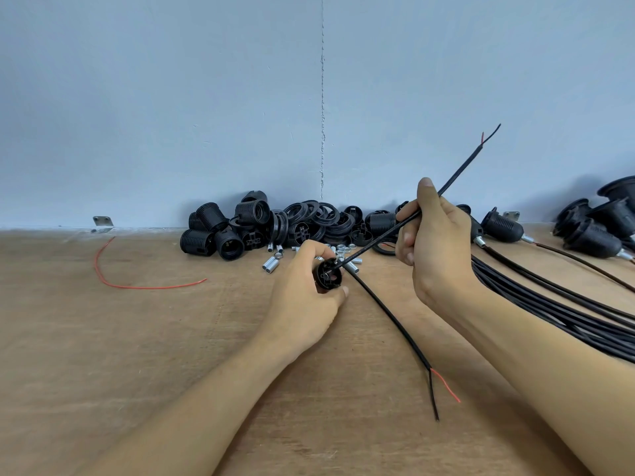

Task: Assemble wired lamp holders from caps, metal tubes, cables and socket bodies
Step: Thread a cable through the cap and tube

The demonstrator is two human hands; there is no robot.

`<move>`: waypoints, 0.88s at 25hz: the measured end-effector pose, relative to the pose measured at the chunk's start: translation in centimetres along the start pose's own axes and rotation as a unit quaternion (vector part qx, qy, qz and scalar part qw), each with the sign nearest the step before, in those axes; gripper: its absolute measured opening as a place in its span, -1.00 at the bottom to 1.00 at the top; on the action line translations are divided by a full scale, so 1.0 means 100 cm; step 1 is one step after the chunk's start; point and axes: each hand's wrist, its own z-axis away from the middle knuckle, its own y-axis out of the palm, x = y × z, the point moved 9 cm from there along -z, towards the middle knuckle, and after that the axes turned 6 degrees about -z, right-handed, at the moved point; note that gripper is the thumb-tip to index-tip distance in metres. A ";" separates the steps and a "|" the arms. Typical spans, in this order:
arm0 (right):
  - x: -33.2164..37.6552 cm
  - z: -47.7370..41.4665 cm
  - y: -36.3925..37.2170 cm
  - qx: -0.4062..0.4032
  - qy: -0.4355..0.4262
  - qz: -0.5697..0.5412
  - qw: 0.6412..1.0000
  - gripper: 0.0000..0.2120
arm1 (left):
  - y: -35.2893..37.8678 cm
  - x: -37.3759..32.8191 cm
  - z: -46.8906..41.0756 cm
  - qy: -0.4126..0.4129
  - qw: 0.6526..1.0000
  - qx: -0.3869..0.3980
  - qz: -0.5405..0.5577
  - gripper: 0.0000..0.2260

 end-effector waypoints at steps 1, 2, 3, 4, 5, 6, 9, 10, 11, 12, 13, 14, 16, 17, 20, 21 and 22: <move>0.000 0.000 0.000 -0.001 0.001 0.000 1.000 -0.43 | 0.000 0.000 0.000 0.001 1.000 -0.001 0.000 -0.64; -0.001 0.000 0.000 0.001 0.001 0.001 1.000 -0.43 | -0.001 0.000 0.000 0.001 1.000 -0.003 -0.001 -0.64; -0.001 0.001 0.000 0.004 0.000 0.004 1.000 -0.43 | -0.001 -0.001 0.000 0.001 1.000 -0.004 -0.001 -0.65; -0.001 0.002 0.001 0.005 -0.002 0.007 1.000 -0.43 | -0.001 0.000 0.000 0.000 1.000 -0.005 0.001 -0.64; 0.000 0.003 0.001 0.006 -0.007 0.012 1.000 -0.43 | -0.001 -0.001 0.001 0.000 1.000 -0.005 0.004 -0.64; 0.002 0.003 0.001 0.006 -0.013 0.018 1.000 -0.44 | -0.002 -0.001 0.001 0.000 1.000 -0.005 0.008 -0.64; 0.010 0.003 0.002 0.011 -0.045 0.047 0.998 -0.50 | -0.002 -0.004 0.002 0.005 1.000 -0.003 0.019 -0.65; 0.012 0.002 0.001 0.012 -0.054 0.055 0.997 -0.50 | -0.002 -0.005 0.002 0.008 1.000 -0.001 0.021 -0.66; 0.014 0.002 0.001 0.013 -0.061 0.060 0.996 -0.50 | -0.002 -0.006 0.002 0.011 1.000 0.000 0.021 -0.65; 0.014 0.001 0.001 0.012 -0.065 0.063 0.996 -0.50 | -0.002 -0.006 0.002 0.011 1.000 -0.001 0.023 -0.65; 0.015 0.001 0.000 0.009 -0.067 0.066 0.996 -0.50 | -0.002 -0.005 0.001 0.009 1.000 -0.002 0.026 -0.65; 0.015 0.001 -0.001 0.005 -0.067 0.068 0.995 -0.50 | -0.003 -0.005 0.001 0.007 0.999 -0.004 0.031 -0.65; 0.014 0.000 -0.003 0.000 -0.068 0.068 0.995 -0.50 | -0.003 -0.004 0.001 0.005 0.999 -0.005 0.042 -0.65; 0.014 0.000 -0.003 -0.001 -0.068 0.066 0.996 -0.50 | -0.003 -0.003 0.001 0.004 0.999 -0.005 0.044 -0.65; 0.014 -0.001 -0.002 0.000 -0.064 0.055 0.996 -0.51 | -0.002 -0.004 0.000 0.005 0.999 -0.002 0.038 -0.65; 0.013 0.000 -0.002 0.001 -0.064 0.054 0.997 -0.51 | -0.002 -0.004 0.001 0.007 0.999 -0.003 0.037 -0.65; 0.013 0.000 -0.001 0.003 -0.064 0.056 0.996 -0.50 | -0.002 -0.005 0.001 0.009 0.999 -0.005 0.036 -0.66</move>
